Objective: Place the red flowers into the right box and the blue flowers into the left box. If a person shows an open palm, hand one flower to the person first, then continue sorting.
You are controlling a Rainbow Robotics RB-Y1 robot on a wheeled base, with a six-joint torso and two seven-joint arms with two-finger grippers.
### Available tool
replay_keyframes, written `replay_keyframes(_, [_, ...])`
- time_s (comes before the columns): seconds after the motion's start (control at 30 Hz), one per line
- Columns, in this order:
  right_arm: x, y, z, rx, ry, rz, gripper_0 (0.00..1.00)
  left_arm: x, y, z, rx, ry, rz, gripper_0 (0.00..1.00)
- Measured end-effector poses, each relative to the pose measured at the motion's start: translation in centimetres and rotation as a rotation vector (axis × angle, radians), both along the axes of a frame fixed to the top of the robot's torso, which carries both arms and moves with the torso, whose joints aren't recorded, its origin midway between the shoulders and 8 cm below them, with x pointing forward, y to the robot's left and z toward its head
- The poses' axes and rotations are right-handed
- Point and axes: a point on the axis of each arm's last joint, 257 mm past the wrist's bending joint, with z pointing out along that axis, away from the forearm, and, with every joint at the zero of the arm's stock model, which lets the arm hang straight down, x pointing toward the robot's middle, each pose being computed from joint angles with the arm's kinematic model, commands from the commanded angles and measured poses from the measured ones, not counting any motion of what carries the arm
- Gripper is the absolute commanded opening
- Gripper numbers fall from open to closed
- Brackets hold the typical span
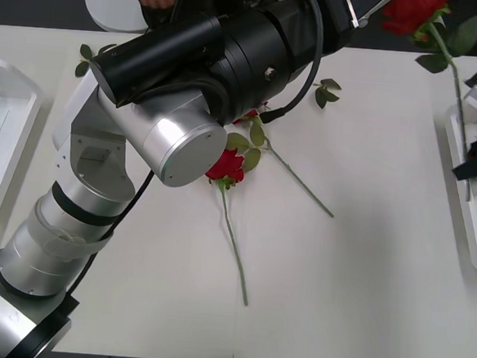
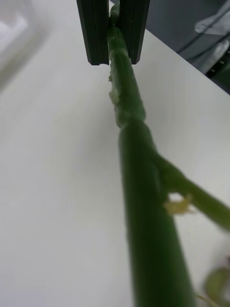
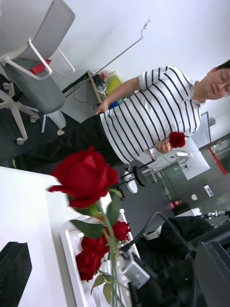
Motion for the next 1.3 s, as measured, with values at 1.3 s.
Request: replay_keyframes(1.3, [-2.7, -31.4, -10.4, -0.57, 0.066, -0.567, 0.03, -2.7, 17.5, -23.6, 0.888, 0.513, 0.03, 1.0])
